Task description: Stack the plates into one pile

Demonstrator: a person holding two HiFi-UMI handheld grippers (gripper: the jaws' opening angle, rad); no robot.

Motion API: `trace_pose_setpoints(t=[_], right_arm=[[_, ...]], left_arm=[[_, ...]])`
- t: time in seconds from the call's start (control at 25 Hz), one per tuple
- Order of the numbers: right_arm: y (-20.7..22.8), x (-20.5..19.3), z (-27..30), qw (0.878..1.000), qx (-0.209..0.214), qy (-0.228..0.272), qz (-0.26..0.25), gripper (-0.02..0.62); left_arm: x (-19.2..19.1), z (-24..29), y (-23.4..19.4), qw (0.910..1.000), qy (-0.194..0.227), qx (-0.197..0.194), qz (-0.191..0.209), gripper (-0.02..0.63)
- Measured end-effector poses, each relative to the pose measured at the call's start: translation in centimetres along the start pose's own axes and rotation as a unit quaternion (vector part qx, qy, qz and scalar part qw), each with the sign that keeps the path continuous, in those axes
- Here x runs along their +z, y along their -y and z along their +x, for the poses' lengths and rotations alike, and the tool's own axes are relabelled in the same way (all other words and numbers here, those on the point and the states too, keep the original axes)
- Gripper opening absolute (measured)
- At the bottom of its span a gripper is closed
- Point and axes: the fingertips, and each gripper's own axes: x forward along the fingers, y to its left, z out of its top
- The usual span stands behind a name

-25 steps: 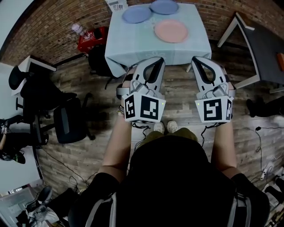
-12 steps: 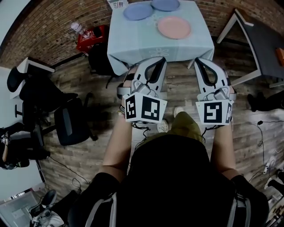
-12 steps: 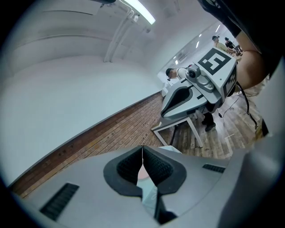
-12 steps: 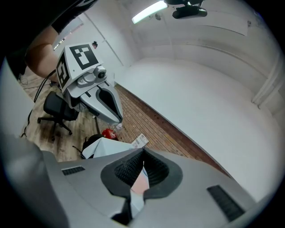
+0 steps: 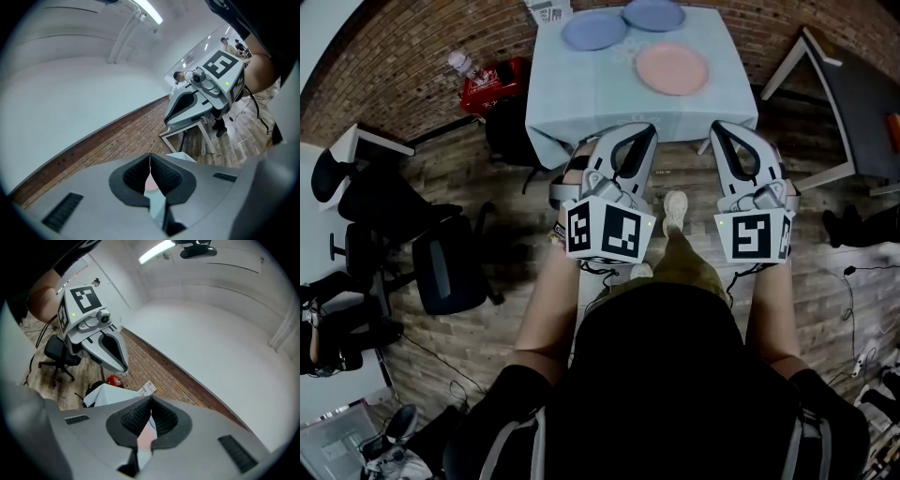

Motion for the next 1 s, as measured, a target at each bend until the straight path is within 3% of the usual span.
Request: trace_pose_setpoints(t=[0.28,0.6,1.0], right_arm=[[4.0,-3.1,7.0,1.0,0.012,0.02,0.0,0.035],[11.8,-7.7,16.3,0.999,0.017,0.045,0.016,0.035],[18.8,-13.5,24.6,0.996,0.052,0.072,0.022,0.035]], left_arm=[[-1.3,7.2,-3.2,0.9999,-0.014,0.004,-0.004,0.023],[-1.8,18.5,-9.2,0.9992,-0.037,0.015,-0.007,0.023],[-1.5,30.7,-12.9,0.9983,-0.054,0.019,-0.009,0.023]])
